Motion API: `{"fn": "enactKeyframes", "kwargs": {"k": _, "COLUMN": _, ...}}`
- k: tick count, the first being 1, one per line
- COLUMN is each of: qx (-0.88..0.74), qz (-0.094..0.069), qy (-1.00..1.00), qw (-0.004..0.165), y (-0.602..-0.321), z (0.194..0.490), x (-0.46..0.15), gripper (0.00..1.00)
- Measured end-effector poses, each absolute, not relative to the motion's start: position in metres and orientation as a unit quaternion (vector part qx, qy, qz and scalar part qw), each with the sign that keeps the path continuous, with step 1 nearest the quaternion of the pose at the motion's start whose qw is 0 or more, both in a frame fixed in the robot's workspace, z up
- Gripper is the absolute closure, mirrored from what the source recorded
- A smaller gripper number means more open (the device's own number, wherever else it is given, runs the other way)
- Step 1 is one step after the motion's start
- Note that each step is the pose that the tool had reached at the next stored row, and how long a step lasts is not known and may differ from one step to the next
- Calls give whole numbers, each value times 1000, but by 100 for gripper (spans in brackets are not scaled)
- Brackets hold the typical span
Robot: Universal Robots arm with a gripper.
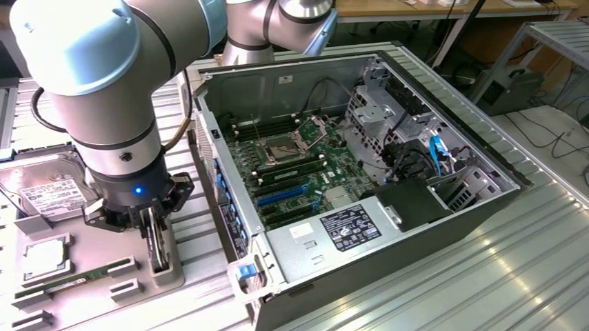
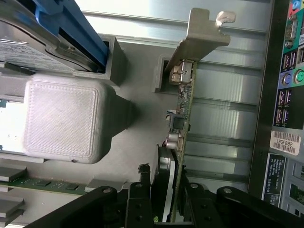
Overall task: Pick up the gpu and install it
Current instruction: 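Pick up the gpu and move the gpu toward the slot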
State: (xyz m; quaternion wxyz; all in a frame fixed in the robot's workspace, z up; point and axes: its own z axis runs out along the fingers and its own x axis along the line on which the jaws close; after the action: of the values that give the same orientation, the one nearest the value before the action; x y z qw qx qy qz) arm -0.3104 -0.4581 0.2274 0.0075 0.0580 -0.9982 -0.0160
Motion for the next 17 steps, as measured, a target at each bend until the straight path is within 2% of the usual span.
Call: {"fn": "enactKeyframes", "kwargs": {"k": 17, "qx": 37, "qz": -13, "qy": -999, "qw": 7, "y": -458, "z": 226, "x": -310, "gripper": 67}}
